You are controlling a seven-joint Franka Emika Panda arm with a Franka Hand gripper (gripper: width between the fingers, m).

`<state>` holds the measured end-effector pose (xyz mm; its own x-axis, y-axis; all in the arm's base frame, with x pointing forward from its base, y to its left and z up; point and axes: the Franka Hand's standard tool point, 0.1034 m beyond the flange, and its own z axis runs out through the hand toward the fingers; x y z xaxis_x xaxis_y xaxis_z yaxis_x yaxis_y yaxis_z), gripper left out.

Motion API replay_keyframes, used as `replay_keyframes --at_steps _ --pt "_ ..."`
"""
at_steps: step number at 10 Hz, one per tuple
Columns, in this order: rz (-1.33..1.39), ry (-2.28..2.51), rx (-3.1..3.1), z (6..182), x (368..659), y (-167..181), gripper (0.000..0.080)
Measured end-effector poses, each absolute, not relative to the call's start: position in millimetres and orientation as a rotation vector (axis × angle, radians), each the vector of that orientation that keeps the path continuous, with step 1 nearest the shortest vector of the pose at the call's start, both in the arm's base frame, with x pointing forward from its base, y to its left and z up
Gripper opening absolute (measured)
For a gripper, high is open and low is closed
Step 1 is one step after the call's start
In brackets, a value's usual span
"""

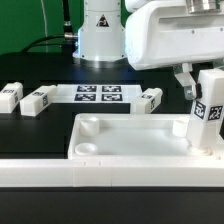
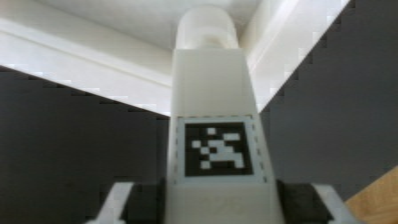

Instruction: Assemble desk

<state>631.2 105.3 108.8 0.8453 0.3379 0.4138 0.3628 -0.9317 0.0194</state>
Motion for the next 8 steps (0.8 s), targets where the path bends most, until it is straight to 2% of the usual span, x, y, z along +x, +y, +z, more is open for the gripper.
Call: replay_keyframes --at_steps 1,2,3,4,8 --pt "-0.646 -0.563 -2.961 108.6 631.1 105.3 0.0291" --pt "-0.646 -0.563 -2.961 108.6 631.1 105.3 0.0499" --pt "-0.643 -0.563 -2.961 109.0 631.1 105.4 0.0499" --pt "-0.646 -0.566 -2.960 113.4 632.2 105.9 0.0617" --pt "-0.648 -0.577 -2.964 139.9 635.2 105.9 0.0649"
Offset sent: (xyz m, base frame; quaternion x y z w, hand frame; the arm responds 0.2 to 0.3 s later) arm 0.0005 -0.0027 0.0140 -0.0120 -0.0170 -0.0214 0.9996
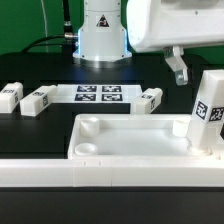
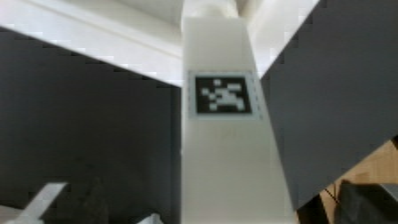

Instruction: Assemble desk

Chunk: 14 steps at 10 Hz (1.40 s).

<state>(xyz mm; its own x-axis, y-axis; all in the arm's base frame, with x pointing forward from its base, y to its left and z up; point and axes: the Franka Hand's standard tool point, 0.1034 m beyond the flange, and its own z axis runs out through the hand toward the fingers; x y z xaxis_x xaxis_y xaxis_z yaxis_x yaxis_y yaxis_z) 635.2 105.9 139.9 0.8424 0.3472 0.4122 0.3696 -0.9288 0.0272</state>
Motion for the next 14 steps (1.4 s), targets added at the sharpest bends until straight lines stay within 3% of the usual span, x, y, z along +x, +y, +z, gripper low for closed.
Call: replay_keyframes --at_steps 2,5,7,12,14 --pt "-0.634 -0.580 -2.971 159.0 639.4 102.6 0.0649" --pt "-0.592 -0.583 -2.975 155.3 636.8 104.4 0.0649" --pt "-0.390 -0.548 -2.997 146.6 629.3 111.7 0.0649" --pt "0.135 -0.563 -2.984 144.0 622.6 122.8 0.0649" --pt "0.110 -0.531 -2.993 138.2 628.2 121.7 0.0649"
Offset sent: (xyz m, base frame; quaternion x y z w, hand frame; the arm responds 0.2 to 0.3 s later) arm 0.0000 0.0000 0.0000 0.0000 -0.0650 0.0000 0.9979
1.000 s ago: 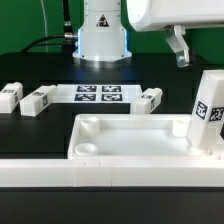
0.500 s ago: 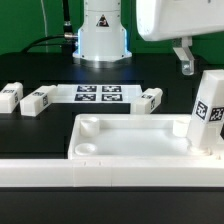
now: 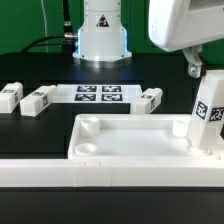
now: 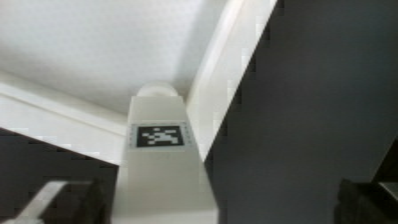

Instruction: Assemble desk

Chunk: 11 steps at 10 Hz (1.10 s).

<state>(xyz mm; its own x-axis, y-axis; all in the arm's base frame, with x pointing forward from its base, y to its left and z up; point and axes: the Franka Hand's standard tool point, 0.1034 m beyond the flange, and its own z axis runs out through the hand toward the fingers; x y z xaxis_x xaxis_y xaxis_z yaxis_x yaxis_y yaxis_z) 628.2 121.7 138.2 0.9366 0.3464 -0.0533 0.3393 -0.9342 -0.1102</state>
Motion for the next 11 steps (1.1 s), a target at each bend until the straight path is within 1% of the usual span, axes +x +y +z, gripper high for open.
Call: replay_keyframes --at_steps 1,5,6,7,8,9,10,11 --pt "0.106 -0.516 -2.998 133.2 629.5 121.6 0.0649" --pt "0.076 -0.592 -2.995 128.1 636.9 115.9 0.0649" --pt "0.075 -0.639 -2.983 127.2 637.3 111.4 0.0629" --pt "0.077 -0.666 -2.976 125.8 637.1 109.0 0.0502" --pt "0.077 -0.663 -2.977 125.8 637.0 109.8 0.0502" --pt "0.073 -0.663 -2.978 126.2 637.8 109.1 0.0324" --pt "0.073 -0.662 -2.979 126.2 638.0 108.2 0.0299" --pt "0.073 -0.647 -2.982 126.3 638.0 108.1 0.0299"
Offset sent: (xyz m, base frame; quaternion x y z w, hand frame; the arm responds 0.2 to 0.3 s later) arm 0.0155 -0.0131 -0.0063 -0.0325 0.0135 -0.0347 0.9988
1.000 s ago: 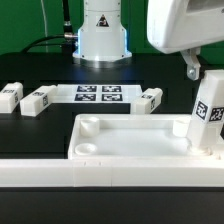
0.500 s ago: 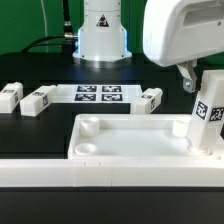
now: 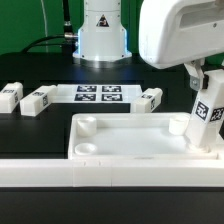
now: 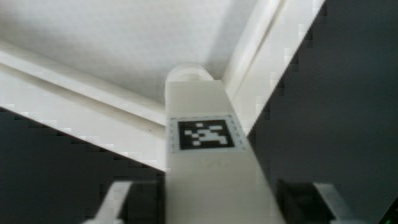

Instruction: Assemble desk

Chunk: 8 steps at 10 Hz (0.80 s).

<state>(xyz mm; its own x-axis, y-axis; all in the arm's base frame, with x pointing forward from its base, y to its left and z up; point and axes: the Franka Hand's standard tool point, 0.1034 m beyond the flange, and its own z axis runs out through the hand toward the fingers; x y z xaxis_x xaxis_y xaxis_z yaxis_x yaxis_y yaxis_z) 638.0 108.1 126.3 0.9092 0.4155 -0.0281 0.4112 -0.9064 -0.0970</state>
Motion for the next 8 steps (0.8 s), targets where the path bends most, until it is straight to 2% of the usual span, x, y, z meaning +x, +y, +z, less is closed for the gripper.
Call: replay_keyframes --at_steps 3,8 --pt "0.073 -0.630 -2.986 126.4 638.2 107.9 0.0299" --pt "-0.012 0.109 -3.042 125.3 636.1 104.8 0.0298"
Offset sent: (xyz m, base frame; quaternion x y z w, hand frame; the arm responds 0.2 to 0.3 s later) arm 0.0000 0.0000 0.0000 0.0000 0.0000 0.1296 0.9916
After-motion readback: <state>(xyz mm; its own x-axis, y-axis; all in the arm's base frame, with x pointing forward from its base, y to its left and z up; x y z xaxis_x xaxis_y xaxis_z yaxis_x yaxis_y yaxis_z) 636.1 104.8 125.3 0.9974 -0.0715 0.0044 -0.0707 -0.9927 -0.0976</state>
